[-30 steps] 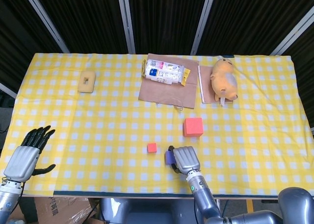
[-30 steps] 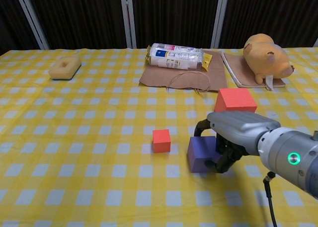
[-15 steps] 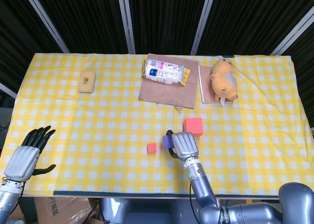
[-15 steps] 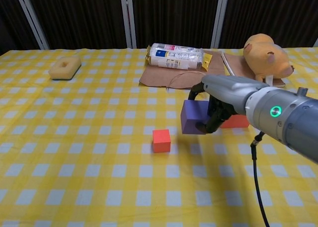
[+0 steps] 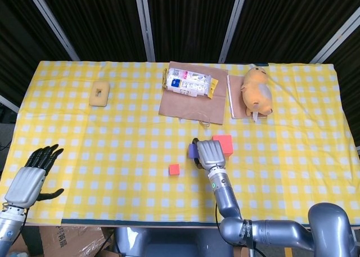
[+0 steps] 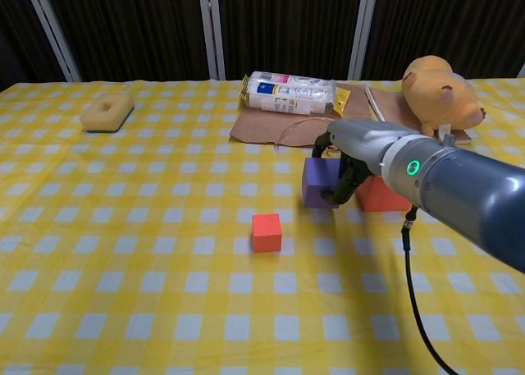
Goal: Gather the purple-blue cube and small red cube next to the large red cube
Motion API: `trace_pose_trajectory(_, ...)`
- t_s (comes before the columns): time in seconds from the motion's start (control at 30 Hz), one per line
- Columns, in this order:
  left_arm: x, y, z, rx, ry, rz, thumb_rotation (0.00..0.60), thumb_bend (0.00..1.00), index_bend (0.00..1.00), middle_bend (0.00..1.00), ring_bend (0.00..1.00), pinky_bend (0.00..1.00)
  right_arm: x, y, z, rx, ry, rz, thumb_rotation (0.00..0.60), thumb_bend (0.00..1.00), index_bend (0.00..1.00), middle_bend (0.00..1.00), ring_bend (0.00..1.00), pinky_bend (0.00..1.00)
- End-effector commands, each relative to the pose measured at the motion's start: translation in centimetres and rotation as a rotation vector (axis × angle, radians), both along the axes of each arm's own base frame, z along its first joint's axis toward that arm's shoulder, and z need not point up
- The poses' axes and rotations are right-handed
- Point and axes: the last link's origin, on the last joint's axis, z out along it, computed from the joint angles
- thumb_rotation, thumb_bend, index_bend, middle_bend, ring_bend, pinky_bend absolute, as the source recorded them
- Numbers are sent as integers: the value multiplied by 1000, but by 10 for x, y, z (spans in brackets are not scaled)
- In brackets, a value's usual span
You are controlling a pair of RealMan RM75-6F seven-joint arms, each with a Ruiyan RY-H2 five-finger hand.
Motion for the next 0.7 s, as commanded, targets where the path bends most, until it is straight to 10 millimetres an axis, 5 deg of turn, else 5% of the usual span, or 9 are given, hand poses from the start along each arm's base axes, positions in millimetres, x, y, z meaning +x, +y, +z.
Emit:
trace_pose_trajectory(0.03, 0, 0, 0, -1, 0, 1, 600, 24, 0, 0, 0, 0, 0, -3, -3, 2, -4, -5, 600, 471, 464, 1000, 1000, 1000)
trace_pose_trajectory(0.7, 0, 0, 0, -8, -4, 7, 600, 23, 0, 0, 0, 0, -12, -16, -4, -13, 14, -32, 600, 471, 465, 1000, 1000, 1000)
